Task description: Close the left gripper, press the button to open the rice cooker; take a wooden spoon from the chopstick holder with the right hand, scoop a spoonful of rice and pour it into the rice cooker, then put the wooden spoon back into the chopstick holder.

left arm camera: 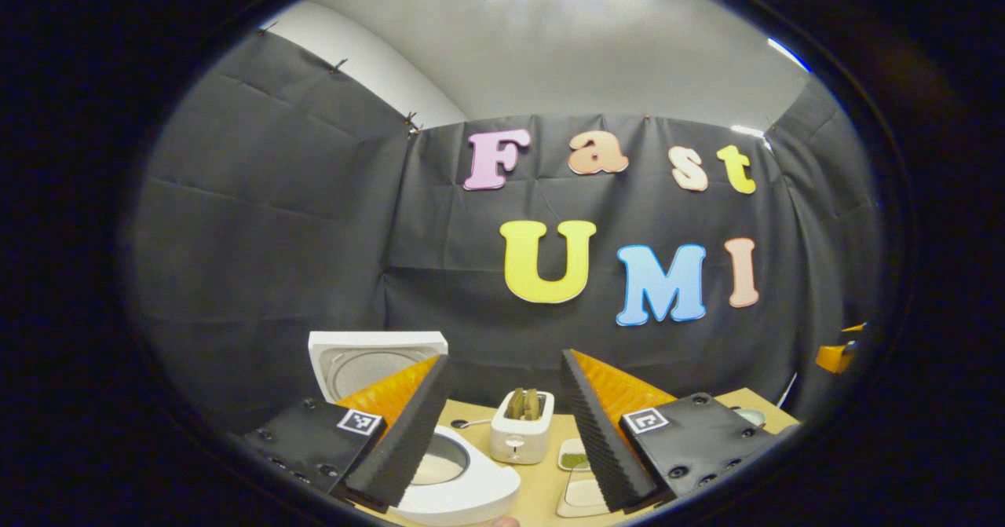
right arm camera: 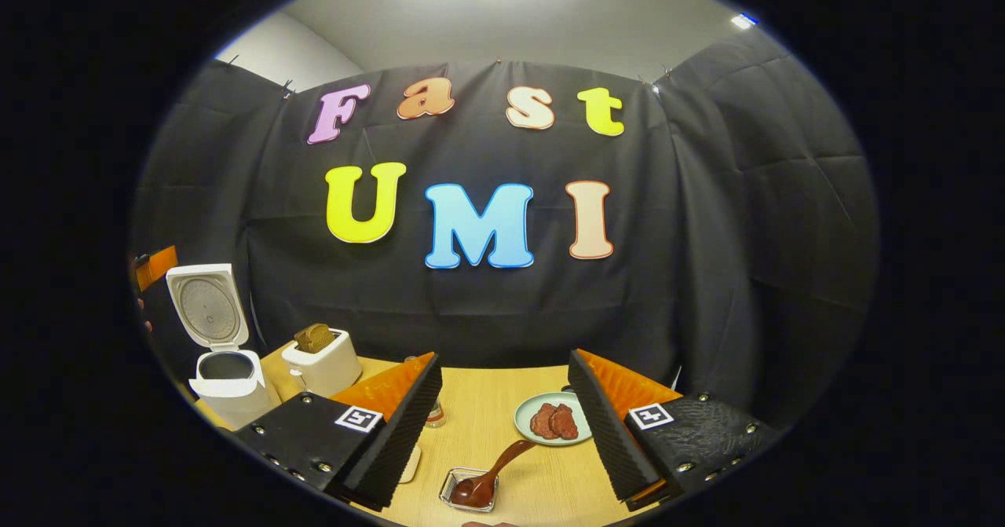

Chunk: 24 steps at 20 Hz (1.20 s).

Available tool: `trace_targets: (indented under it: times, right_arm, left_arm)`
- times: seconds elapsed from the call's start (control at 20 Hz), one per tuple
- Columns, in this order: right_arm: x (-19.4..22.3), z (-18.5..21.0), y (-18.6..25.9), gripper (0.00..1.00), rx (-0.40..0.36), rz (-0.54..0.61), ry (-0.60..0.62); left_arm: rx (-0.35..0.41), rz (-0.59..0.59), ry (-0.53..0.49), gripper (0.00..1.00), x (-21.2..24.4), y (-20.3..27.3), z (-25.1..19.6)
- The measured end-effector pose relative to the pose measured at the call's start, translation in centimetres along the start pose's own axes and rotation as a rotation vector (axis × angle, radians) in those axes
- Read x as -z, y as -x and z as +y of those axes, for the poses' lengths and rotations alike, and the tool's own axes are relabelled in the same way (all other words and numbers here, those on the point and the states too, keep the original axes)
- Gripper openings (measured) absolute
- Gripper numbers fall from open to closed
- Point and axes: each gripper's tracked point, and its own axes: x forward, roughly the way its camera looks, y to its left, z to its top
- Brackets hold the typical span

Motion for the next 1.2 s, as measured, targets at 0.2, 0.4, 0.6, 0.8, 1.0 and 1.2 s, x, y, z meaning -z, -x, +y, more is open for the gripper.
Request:
trace_targets:
  times: [0.2,0.4,0.6,0.8,1.0,1.2]
  right_arm:
    - [4.0,-0.7,-1.7,0.98,0.010,0.086,0.000]
    - [8.7,-1.2,-3.6,0.98,0.008,0.204,-0.055]
    - [13.8,-2.5,-5.7,0.98,0.028,0.331,-0.107]
    - [18.2,-2.6,-7.3,0.98,0.022,0.450,-0.187]
    - [21.2,-2.2,-9.4,0.99,0.010,0.524,-0.257]
    - [22.8,-1.2,-11.0,0.98,-0.017,0.579,-0.295]
  left_arm:
    - [0.011,-0.008,0.014,0.96,0.0,1.1,-1.3]
    - [0.002,0.019,0.024,0.96,1.7,1.6,-1.8]
    - [-0.001,0.060,0.052,0.96,3.2,1.6,-2.0]
    - [0.018,0.113,0.045,0.96,4.7,1.3,-3.0]
    - [0.041,0.132,0.048,0.96,4.9,0.5,-3.9]
    - [0.033,0.149,0.009,0.96,5.2,0.1,-3.7]
